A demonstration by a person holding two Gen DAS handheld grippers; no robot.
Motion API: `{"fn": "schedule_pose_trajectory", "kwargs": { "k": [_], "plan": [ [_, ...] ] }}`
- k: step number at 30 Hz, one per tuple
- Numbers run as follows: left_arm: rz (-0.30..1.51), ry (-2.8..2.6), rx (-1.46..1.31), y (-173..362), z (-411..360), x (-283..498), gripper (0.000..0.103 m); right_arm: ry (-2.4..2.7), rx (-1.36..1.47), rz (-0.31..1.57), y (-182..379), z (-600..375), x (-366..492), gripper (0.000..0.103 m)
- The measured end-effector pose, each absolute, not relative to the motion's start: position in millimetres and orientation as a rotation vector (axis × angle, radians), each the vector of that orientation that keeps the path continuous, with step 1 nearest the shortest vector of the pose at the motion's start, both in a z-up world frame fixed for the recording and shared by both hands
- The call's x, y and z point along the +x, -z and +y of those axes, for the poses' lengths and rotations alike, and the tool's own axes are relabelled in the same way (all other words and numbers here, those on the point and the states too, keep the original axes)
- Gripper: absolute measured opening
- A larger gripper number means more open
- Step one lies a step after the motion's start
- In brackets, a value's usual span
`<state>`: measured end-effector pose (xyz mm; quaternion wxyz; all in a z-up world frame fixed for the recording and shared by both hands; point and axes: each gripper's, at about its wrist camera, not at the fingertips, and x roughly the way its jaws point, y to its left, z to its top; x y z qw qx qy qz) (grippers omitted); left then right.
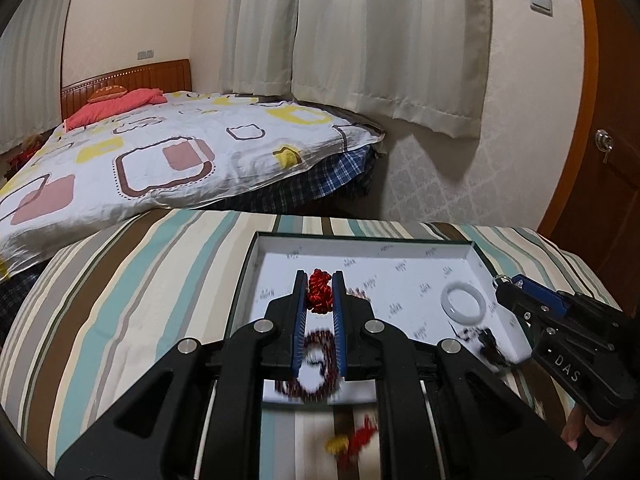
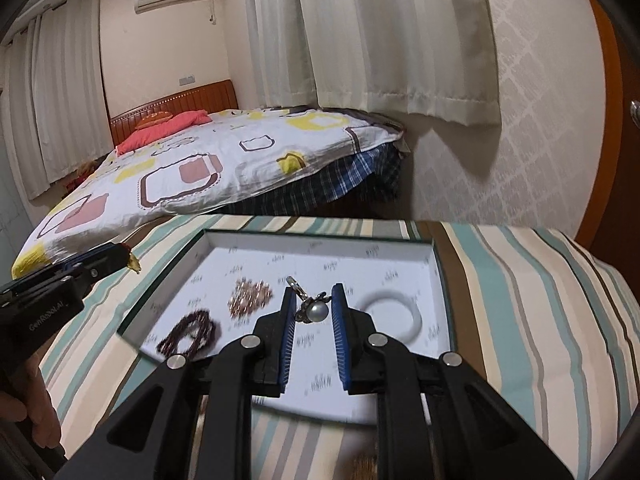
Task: Organize jewelry
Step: 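Carry the tassel charm with the left tool while the right tool carries the ring into the box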
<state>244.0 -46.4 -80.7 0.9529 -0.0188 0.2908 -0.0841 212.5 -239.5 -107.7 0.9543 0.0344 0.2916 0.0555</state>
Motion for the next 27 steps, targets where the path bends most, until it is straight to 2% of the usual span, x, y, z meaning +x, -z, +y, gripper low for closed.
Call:
{"fn": "schedule_pose_trajectory", "kwargs": {
  "k": [17,27],
  "plan": [
    [0.769,0.138,0.006,151,-52,336,0.012,-0.088,0.061,0.758,169,-234,290,0.019],
    [0.819,0.138,0.013,164,-52,345,0.013,-0.082,0.036,0.815,175,-231,297,0.019]
  ]
}}
